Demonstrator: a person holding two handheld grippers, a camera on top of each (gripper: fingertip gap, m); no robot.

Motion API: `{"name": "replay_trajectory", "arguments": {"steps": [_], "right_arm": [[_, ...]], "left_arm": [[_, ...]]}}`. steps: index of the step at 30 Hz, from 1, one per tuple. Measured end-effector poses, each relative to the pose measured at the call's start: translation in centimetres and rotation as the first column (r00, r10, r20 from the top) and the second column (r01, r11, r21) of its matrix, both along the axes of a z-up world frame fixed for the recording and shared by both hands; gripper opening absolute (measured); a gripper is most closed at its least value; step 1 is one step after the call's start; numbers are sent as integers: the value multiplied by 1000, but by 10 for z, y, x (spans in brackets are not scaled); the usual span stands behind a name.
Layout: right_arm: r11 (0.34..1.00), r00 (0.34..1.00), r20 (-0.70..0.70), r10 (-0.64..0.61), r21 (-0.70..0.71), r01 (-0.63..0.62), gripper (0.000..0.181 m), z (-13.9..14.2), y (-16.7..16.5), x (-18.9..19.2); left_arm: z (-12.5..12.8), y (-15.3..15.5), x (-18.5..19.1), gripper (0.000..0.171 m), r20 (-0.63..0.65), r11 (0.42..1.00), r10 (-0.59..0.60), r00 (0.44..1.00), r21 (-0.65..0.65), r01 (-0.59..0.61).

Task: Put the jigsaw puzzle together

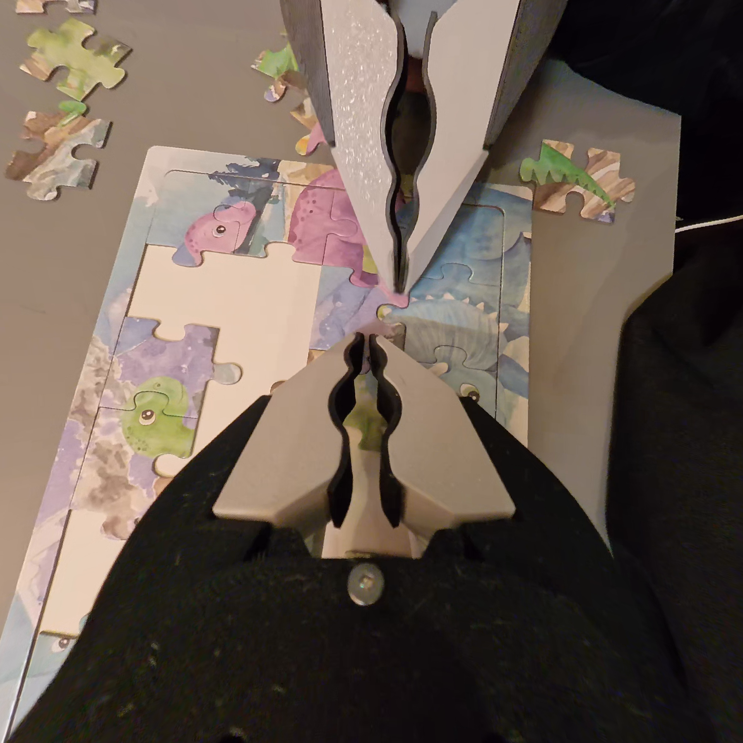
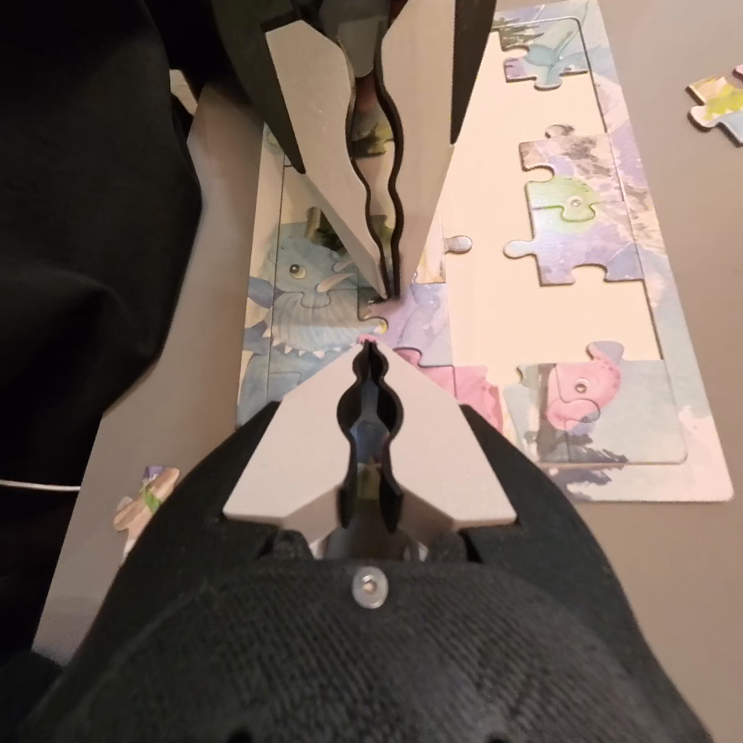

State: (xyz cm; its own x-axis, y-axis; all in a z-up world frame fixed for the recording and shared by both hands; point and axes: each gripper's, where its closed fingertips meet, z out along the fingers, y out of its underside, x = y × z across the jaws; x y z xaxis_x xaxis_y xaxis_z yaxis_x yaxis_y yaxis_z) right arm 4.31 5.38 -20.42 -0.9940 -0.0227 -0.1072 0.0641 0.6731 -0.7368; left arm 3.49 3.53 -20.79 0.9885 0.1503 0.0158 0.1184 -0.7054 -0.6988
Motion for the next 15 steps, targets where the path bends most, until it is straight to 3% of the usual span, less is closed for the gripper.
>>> {"name": "replay_trajectory", "arguments": {"steps": [6, 15], "right_arm": [[999, 1000, 21, -12, -35, 12, 0, 7, 6, -2], [1000, 999, 51, -3, -9, 3, 0, -1, 2, 1]], "left_arm": [[0, 1, 2, 4, 1, 1000, -14, 1000, 4, 14], [0, 3, 7, 21, -1, 999, -39, 999, 0, 39]]}}
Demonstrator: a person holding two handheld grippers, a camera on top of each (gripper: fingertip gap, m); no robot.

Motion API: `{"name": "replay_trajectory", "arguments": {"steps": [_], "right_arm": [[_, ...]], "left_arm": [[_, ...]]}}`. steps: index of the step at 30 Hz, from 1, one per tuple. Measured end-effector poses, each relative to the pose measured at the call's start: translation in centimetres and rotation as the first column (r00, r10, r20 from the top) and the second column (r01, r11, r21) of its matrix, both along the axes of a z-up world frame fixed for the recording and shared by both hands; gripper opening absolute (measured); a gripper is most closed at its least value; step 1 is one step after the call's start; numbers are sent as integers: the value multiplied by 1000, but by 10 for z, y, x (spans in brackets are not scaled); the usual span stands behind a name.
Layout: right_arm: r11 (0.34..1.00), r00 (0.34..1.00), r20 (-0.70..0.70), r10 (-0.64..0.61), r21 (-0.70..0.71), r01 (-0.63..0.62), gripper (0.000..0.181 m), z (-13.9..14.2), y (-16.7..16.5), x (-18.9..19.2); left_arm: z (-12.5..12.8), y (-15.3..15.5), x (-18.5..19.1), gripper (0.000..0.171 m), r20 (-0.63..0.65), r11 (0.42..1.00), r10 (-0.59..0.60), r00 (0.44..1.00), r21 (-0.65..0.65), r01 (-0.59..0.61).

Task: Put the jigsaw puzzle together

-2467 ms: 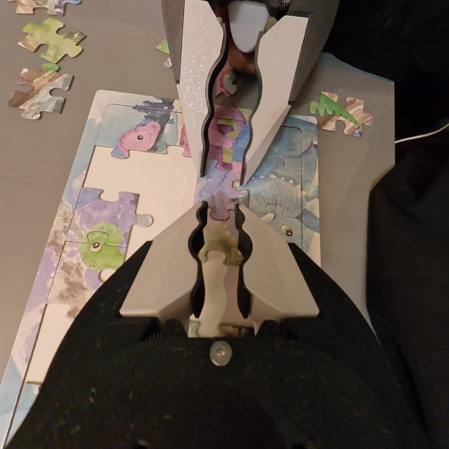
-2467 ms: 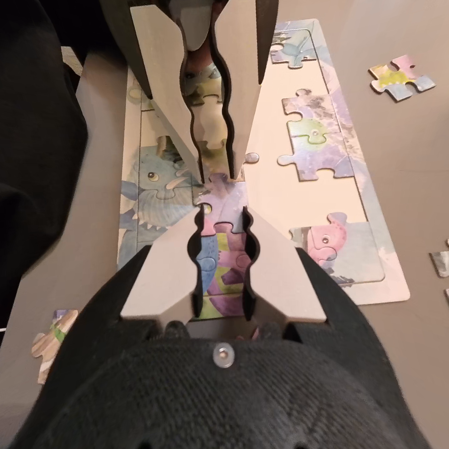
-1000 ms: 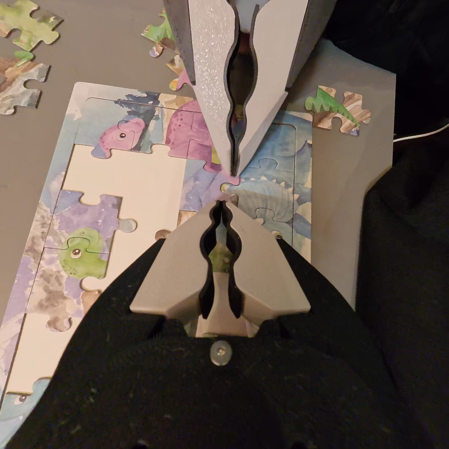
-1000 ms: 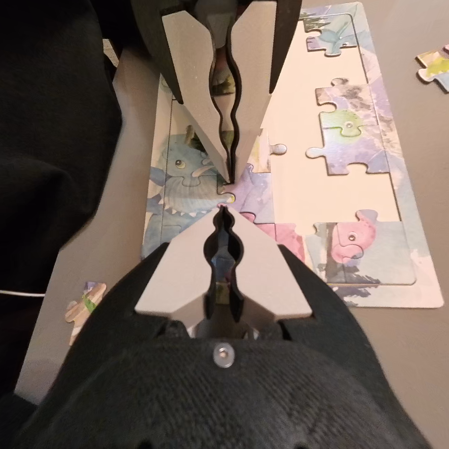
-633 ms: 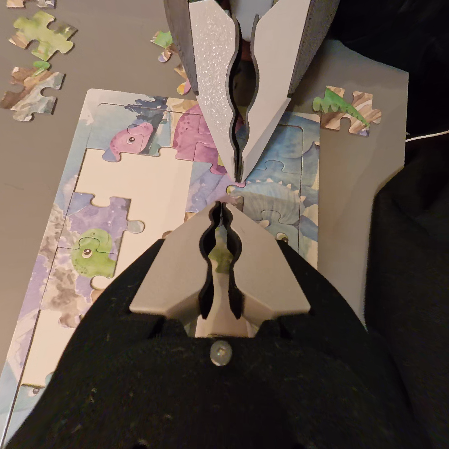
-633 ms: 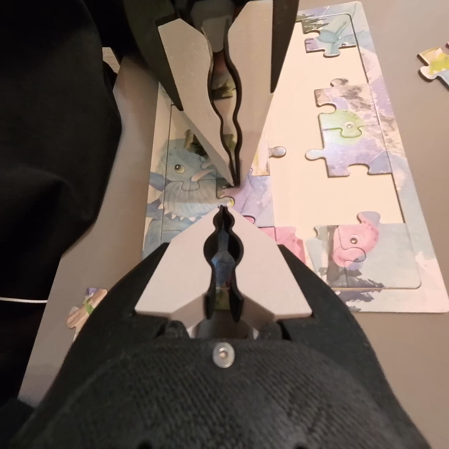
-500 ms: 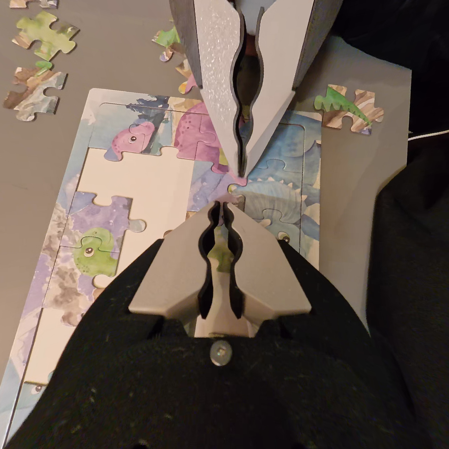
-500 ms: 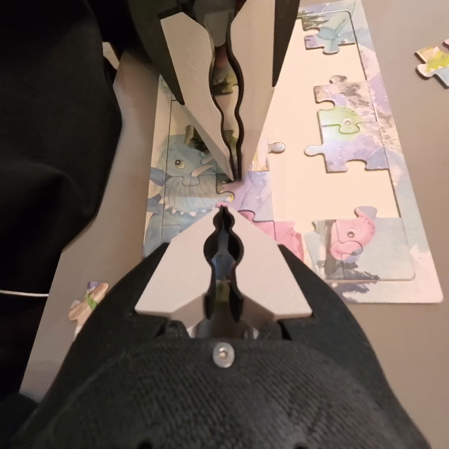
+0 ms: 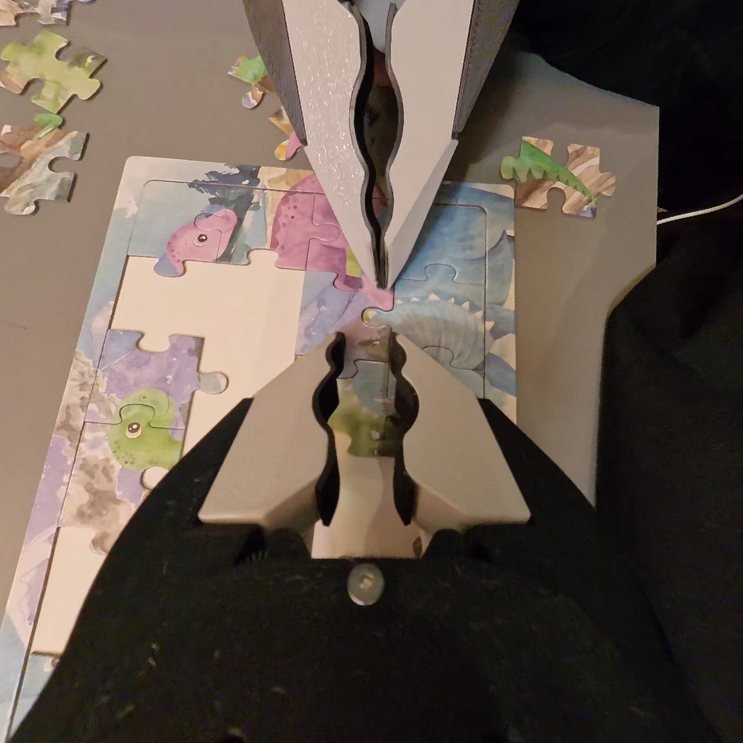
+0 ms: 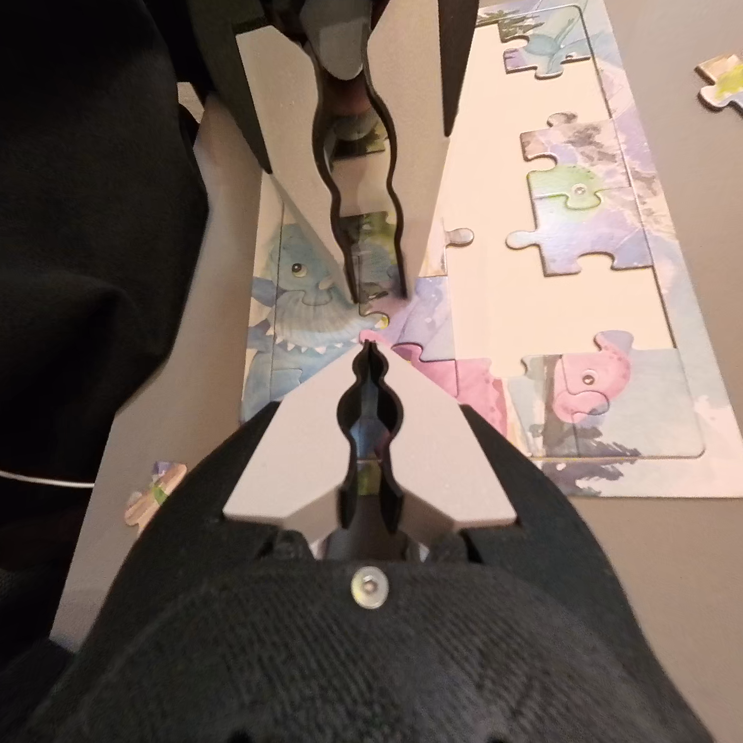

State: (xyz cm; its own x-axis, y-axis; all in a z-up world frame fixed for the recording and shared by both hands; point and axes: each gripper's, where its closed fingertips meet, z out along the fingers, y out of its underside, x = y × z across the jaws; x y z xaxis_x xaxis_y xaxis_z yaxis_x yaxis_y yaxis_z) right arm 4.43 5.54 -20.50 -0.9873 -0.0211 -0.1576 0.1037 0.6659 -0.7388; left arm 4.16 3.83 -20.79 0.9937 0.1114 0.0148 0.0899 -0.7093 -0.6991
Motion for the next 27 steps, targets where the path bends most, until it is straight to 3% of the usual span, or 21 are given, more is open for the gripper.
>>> {"name": "replay_trajectory", "arguments": {"steps": [5, 10, 27], "right_arm": [[1000, 1000, -13, 6, 11, -6, 0, 1, 1, 1], [996, 994, -59, -89, -12, 89, 0, 7, 13, -21], [999, 999, -33, -43, 13, 44, 0, -1, 7, -11]], "left_arm": [[0, 0, 1, 26, 2, 1000, -7, 1000, -2, 7], [-1, -1, -1, 25, -7, 1000, -1, 1000, -6, 1], [0, -4, -2, 27, -11, 1000, -1, 1000, -11, 0]]}}
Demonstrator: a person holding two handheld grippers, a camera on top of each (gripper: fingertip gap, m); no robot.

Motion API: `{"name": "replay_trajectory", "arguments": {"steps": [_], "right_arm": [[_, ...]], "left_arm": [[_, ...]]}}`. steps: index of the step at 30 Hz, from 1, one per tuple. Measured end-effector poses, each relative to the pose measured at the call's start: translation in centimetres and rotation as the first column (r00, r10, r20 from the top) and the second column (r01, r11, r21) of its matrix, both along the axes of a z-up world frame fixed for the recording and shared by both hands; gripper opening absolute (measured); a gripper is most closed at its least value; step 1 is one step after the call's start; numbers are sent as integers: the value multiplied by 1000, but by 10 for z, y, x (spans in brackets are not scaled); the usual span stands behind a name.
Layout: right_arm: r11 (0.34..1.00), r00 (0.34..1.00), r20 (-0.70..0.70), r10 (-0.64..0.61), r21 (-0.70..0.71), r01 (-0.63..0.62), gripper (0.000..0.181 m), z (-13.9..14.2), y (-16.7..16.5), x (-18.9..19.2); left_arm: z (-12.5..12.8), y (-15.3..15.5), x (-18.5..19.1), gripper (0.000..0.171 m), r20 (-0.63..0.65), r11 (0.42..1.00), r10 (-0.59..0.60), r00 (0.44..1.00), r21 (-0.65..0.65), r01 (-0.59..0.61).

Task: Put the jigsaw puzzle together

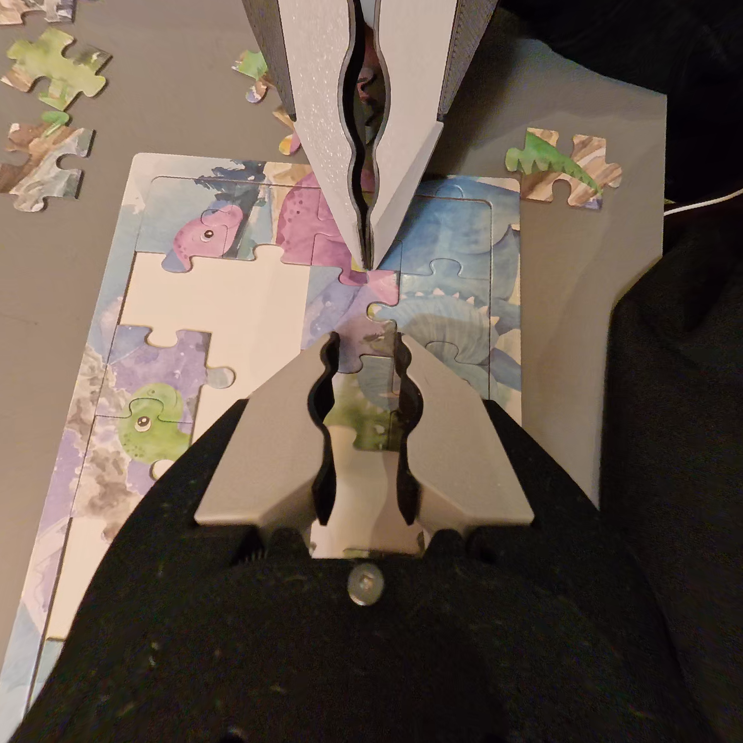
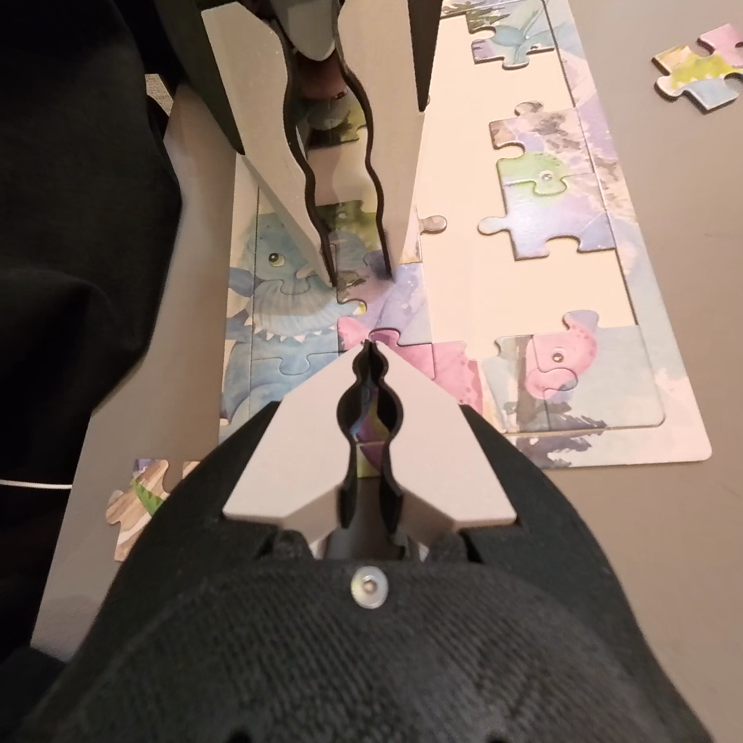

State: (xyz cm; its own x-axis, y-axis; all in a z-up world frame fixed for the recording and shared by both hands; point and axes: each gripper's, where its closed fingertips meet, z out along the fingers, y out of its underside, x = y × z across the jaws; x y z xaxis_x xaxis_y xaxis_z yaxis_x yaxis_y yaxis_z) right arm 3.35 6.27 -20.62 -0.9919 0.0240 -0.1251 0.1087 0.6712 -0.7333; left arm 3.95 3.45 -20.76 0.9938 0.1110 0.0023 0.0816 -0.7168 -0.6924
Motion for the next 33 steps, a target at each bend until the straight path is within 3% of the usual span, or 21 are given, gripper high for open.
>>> {"name": "replay_trajectory", "arguments": {"steps": [15, 20, 23, 33], "right_arm": [[1000, 999, -46, 22, 11, -22, 0, 0, -2, 1], [995, 999, -42, 28, -90, -32, 0, 19, -8, 4], [1000, 1000, -20, 23, -12, -23, 0, 1, -7, 4], [999, 999, -15, 42, -7, -42, 0, 0, -9, 9]], "left_arm": [[-1, 2, 0, 28, 15, 1000, 8, 1000, 5, -8], [-1, 2, 1, 28, 24, 1000, 8, 1000, 9, -9], [-1, 2, 1, 28, 34, 1000, 9, 999, 13, -9], [0, 0, 0, 26, 49, 1000, 7, 999, 12, -7]]}}
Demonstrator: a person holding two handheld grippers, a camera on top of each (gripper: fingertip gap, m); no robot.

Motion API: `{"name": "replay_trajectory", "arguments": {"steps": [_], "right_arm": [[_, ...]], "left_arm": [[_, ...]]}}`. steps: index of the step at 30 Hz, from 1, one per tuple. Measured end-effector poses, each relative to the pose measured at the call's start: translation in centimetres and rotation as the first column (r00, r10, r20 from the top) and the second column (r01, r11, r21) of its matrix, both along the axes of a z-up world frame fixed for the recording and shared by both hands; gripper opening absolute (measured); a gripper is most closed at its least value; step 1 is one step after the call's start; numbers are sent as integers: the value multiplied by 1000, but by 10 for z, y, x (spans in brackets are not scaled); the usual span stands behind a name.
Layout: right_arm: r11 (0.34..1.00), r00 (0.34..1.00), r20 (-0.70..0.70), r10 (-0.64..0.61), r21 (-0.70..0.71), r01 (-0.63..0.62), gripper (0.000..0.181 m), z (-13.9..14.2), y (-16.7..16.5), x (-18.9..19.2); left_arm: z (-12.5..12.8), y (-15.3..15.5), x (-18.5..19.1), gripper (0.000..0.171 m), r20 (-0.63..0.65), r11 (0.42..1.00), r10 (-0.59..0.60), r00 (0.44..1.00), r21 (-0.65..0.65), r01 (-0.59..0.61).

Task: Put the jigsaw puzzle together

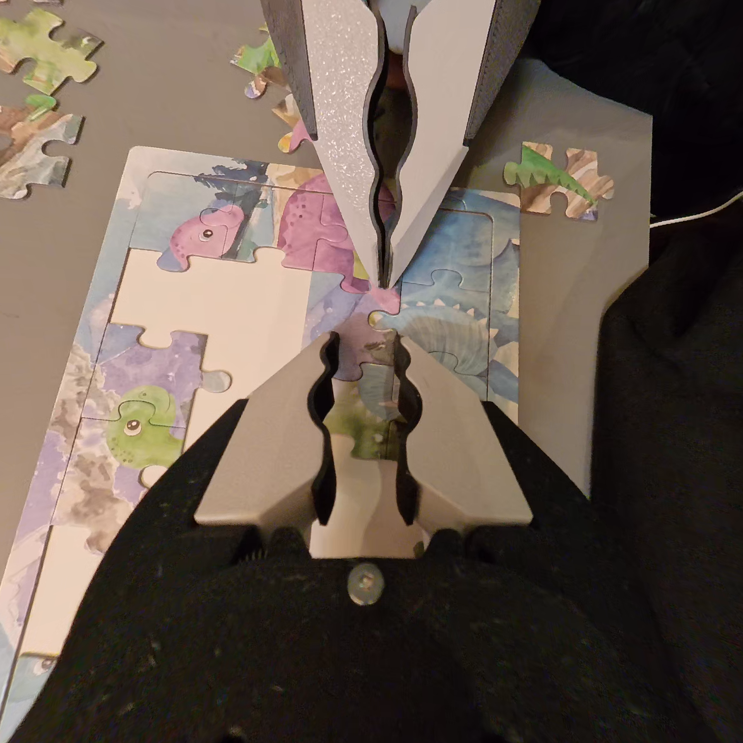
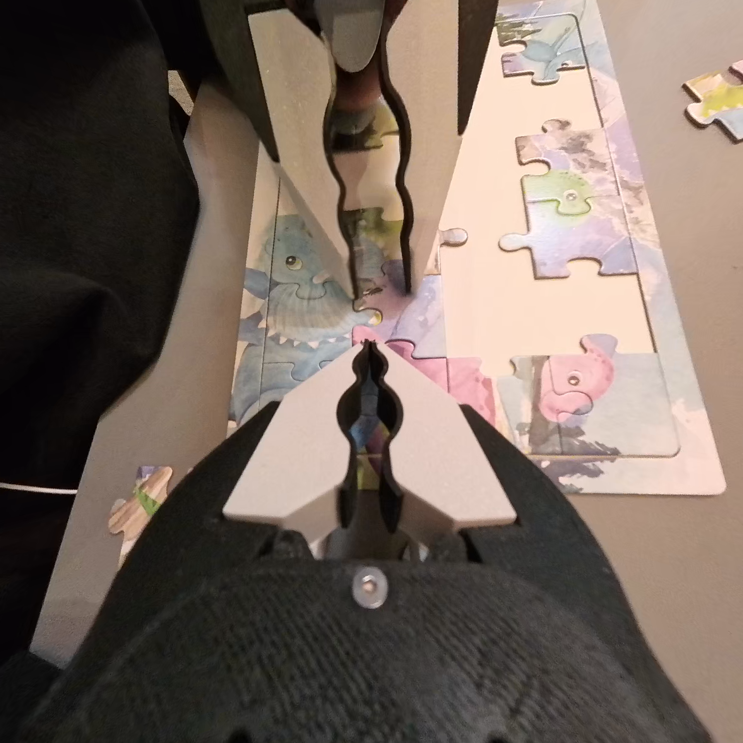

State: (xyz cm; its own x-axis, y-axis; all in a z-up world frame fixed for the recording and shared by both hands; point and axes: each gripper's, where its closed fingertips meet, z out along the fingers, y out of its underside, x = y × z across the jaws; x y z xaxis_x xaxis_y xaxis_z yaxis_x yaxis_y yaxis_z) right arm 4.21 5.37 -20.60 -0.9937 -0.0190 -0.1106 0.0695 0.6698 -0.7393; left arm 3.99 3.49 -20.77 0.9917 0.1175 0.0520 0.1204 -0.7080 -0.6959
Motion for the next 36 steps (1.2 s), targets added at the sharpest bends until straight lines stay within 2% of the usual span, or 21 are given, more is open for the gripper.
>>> {"name": "replay_trajectory", "arguments": {"steps": [2, 6, 8, 12, 15, 18, 23, 26, 33, 36], "right_arm": [[1000, 1000, -1, 0, 0, 0, 0, 0, 0, 0], [1000, 1000, -8, 4, -1, -4, 0, 0, 0, 0], [1000, 998, -56, -3, 10, 4, 0, 2, 2, -4], [987, 988, -113, -106, -130, 91, 0, 31, 4, -25], [978, 980, -126, -155, -158, 135, 21, 34, 7, -34], [989, 988, -110, -109, -112, 97, 49, 21, -1, -25], [998, 993, -101, -55, -14, 53, 62, -2, -12, -14], [998, 994, -84, -68, -18, 67, 58, -2, -13, -16], [995, 992, -70, -101, -1, 101, 33, -1, -13, -20], [994, 993, -54, -106, -3, 106, 33, -1, -13, -19]], "left_arm": [[2, -2, -5, 17, -21, 1000, 22, 1000, 4, -22], [0, -1, -2, 18, 15, 1000, 16, 1000, 6, -16], [0, 0, -1, 16, 1, 1000, 12, 1000, 1, -12], [0, -1, -1, 11, -14, 1000, 10, 1000, 1, -10], [5, -3, -3, 15, 25, 999, 18, 1000, 39, -19], [15, -8, -4, 16, 77, 996, 13, 997, 89, -20], [3, -25, -4, 3, 68, 1000, -7, 998, -10, 7], [0, -26, -4, 0, 67, 1000, -8, 998, -21, 10], [-1, -25, -4, 0, 67, 1000, -9, 998, -24, 11], [-1, -25, -3, 0, 66, 1000, -9, 998, -23, 11]]}}
